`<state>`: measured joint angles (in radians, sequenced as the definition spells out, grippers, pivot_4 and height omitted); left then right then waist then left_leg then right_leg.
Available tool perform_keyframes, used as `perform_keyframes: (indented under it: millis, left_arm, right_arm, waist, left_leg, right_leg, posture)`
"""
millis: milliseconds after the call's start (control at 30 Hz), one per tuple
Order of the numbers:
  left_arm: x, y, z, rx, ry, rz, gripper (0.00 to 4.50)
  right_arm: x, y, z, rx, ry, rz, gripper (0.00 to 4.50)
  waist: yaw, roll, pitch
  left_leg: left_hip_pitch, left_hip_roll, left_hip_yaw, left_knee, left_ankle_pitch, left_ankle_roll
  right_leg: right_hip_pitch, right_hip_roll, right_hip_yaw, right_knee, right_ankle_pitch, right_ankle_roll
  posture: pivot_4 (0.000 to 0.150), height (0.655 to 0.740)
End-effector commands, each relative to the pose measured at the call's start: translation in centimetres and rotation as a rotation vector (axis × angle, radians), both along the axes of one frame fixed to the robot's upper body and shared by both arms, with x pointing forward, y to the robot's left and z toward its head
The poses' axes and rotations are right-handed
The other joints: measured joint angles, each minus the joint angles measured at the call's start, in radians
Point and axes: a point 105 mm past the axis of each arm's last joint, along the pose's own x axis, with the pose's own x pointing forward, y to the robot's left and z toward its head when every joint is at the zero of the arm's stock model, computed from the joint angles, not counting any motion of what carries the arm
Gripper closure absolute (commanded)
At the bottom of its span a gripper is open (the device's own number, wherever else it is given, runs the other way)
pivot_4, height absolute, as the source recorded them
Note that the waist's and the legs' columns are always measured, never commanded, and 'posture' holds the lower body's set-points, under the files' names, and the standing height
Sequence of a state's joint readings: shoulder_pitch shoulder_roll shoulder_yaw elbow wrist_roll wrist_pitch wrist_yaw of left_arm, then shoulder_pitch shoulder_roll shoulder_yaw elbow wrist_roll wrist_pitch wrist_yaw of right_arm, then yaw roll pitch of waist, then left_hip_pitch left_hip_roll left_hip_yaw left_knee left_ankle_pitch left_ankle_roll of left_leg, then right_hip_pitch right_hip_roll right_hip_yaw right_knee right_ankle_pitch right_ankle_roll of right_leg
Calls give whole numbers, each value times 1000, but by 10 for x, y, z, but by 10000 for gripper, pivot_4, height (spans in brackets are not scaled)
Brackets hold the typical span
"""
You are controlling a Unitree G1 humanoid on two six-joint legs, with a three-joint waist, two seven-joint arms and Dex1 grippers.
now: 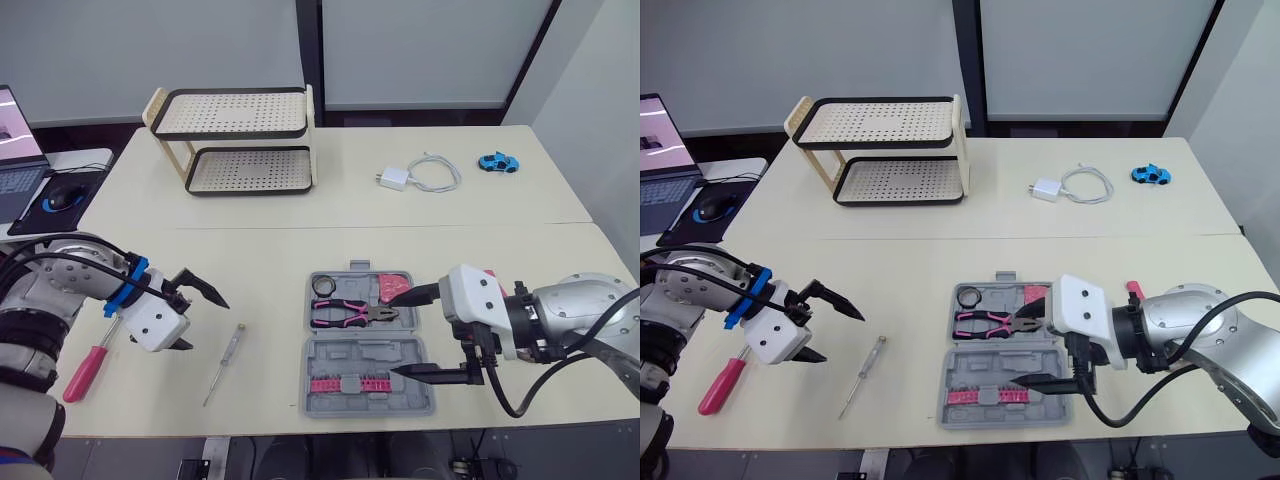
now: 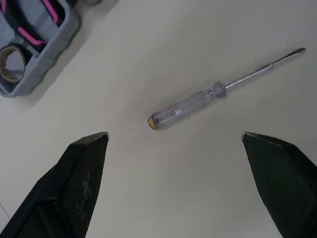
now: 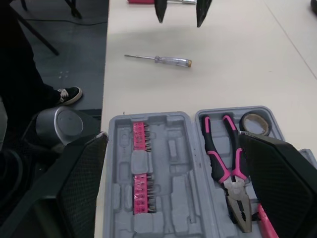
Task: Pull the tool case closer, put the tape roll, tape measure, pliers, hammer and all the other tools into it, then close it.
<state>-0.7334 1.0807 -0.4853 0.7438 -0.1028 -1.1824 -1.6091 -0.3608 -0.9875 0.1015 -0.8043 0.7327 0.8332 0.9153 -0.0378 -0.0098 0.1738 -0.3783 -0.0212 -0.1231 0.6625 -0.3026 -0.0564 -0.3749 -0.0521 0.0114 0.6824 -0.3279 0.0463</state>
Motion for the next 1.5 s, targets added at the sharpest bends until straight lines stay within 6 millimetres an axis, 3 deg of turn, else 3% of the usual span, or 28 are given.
perform_keyframes:
  millis: [33, 233, 367, 733, 1067, 1233, 1333, 1500]
  left_arm:
    - [0, 0, 4, 117, -21, -144, 208]
    - [3, -16, 2, 222, -33, -389, 208]
    - [2, -13, -7, 326, 3, -501, 208]
    - [-2, -35, -39, 382, 88, -653, 208]
    - [-7, -33, -58, 407, 135, -689, 208]
    - [-8, -43, -67, 379, 132, -726, 208]
    - [-8, -44, -69, 385, 135, -738, 6030]
    - [-2, -46, -69, 399, 122, -750, 21641]
  right_arm:
    - [-6, 9, 5, 19, -11, 58, 0]
    - [0, 16, 6, 27, -14, 79, 0]
    - [0, 18, 6, 26, -13, 85, 0]
    - [-3, 14, 6, 1, 3, 84, 0]
    - [-6, 13, 6, -8, 5, 71, 0]
    - [-6, 12, 7, -11, 4, 66, 0]
    - [-6, 12, 8, -11, 4, 65, 0]
    - [-7, 10, 9, -16, 8, 57, 0]
  waist:
    - [-3, 0, 0]
    - [-8, -1, 0]
    - [-11, -2, 1]
    - [-19, -2, 1]
    - [-18, -2, 1]
    - [-17, -3, 1]
    - [-16, -3, 1]
    - [-13, -3, 1]
  left_leg:
    - [0, 0, 0, 0, 0, 0]
    - [-2, -1, -3, 2, 0, 0]
    - [-2, -2, -3, 2, 1, -1]
    - [-3, -2, -5, 3, 3, -4]
    - [-3, -2, -5, 3, 3, -4]
    - [-3, -3, -5, 3, 3, -4]
    - [-3, -3, -5, 3, 3, -4]
    - [-3, -3, -5, 3, 3, -4]
  right_leg:
    - [0, 0, 0, 0, 0, 0]
    - [0, -1, -2, 0, 0, 1]
    - [1, -1, -3, 0, 0, 1]
    - [1, -1, -4, 0, 0, 1]
    - [1, -1, -4, 0, 0, 1]
    - [1, -2, -4, 0, 0, 1]
    - [1, -2, -4, 0, 0, 1]
    - [1, -2, -4, 1, 0, 1]
  posture:
    - [1500, 7400]
    - [1500, 7400]
    - [1500, 7400]
    - [1500, 7400]
    - [1500, 7400]
    - [1500, 7400]
    - [1500, 7400]
    - [1500, 7400]
